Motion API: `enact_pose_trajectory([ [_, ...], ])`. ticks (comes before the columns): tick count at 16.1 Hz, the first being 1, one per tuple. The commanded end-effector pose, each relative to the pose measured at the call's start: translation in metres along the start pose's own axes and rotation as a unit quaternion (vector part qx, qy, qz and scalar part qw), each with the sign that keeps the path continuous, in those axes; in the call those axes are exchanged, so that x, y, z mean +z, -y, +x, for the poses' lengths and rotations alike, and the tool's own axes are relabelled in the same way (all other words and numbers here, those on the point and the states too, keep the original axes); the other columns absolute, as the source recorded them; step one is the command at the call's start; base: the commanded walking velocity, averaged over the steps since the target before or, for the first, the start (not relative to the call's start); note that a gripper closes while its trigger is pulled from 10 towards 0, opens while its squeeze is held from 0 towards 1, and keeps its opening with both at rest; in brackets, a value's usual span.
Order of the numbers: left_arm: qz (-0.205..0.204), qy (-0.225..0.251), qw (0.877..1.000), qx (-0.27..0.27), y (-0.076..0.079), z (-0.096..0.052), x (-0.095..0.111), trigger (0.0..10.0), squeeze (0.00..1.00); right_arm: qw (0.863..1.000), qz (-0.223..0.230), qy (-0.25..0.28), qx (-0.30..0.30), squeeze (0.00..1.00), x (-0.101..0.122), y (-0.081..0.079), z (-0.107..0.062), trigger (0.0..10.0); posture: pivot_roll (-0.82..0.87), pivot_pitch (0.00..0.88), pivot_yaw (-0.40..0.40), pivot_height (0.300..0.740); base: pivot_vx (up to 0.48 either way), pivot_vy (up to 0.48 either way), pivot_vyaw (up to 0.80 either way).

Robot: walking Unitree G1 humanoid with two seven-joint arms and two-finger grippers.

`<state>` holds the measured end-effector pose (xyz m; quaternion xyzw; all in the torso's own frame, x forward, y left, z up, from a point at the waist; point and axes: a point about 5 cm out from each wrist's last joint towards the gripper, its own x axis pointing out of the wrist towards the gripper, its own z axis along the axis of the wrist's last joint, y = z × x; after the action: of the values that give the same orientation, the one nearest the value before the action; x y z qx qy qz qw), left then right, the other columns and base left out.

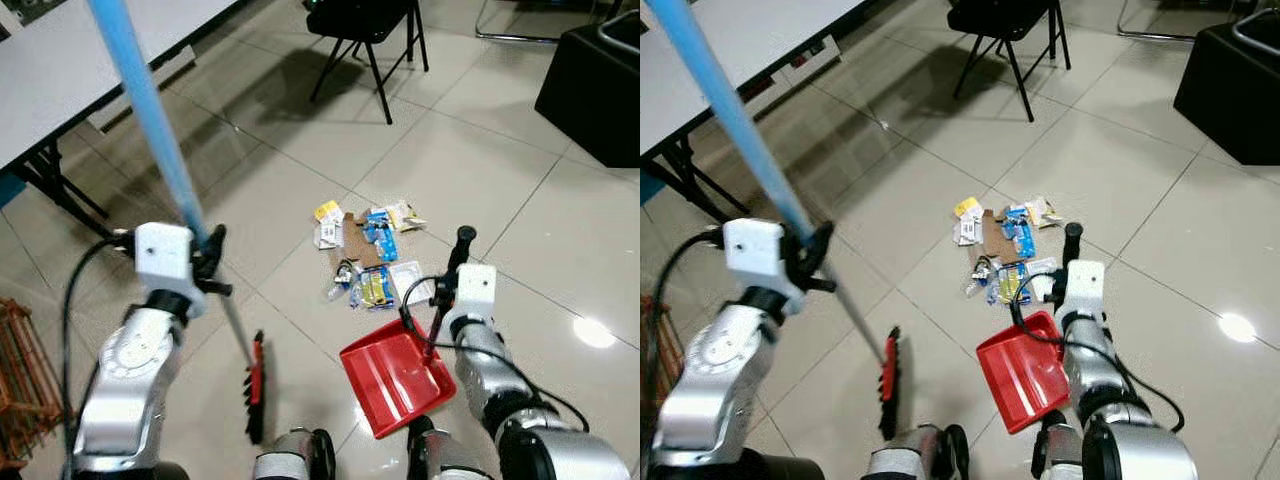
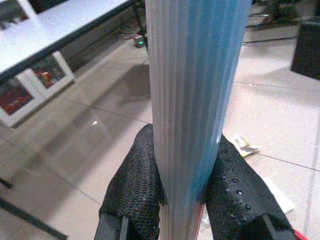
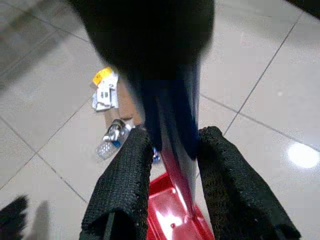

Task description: Sweep floor

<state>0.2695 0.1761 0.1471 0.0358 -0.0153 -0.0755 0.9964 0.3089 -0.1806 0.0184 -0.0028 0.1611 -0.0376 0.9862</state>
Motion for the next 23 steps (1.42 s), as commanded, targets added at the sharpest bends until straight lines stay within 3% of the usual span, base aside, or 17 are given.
enact_pose_trajectory([
  [1, 0.006, 0.011, 1.0, 0.005, -0.003, 0.0, 0.003, 10.0, 0.0, 1.0, 0.002, -0.015, 0.019, 0.0, -0.01, -0.008, -0.004, 10.0, 0.13, 0.222, 0.18, 0.74, 0.0, 0.0, 0.0],
  [7, -0.021, 0.025, 0.999, -0.012, 0.016, 0.017, 0.002, 10.0, 0.0, 0.997, -0.017, -0.017, 0.067, 0.0, -0.014, -0.008, -0.007, 10.0, 0.08, 0.184, 0.142, 0.74, 0.0, 0.0, 0.0],
  [11, -0.029, 0.034, 0.999, -0.016, 0.024, 0.025, 0.002, 10.0, 0.0, 0.986, -0.029, 0.0, 0.167, 0.0, -0.004, -0.016, -0.006, 10.0, 0.05, 0.155, 0.115, 0.74, 0.0, 0.0, 0.0],
  [15, -0.033, 0.036, 0.999, -0.022, 0.028, 0.031, -0.001, 10.0, 0.0, 0.987, -0.035, 0.013, 0.155, 0.0, 0.004, -0.003, -0.003, 10.0, 0.03, 0.146, 0.106, 0.74, 0.0, 0.0, 0.0],
  [23, -0.033, 0.033, 0.999, -0.023, 0.027, 0.033, -0.007, 10.0, 0.0, 0.985, -0.051, -0.017, 0.163, 0.0, -0.018, 0.01, -0.016, 10.0, 0.0, 0.149, 0.094, 0.74, 0.0, 0.0, 0.0],
])
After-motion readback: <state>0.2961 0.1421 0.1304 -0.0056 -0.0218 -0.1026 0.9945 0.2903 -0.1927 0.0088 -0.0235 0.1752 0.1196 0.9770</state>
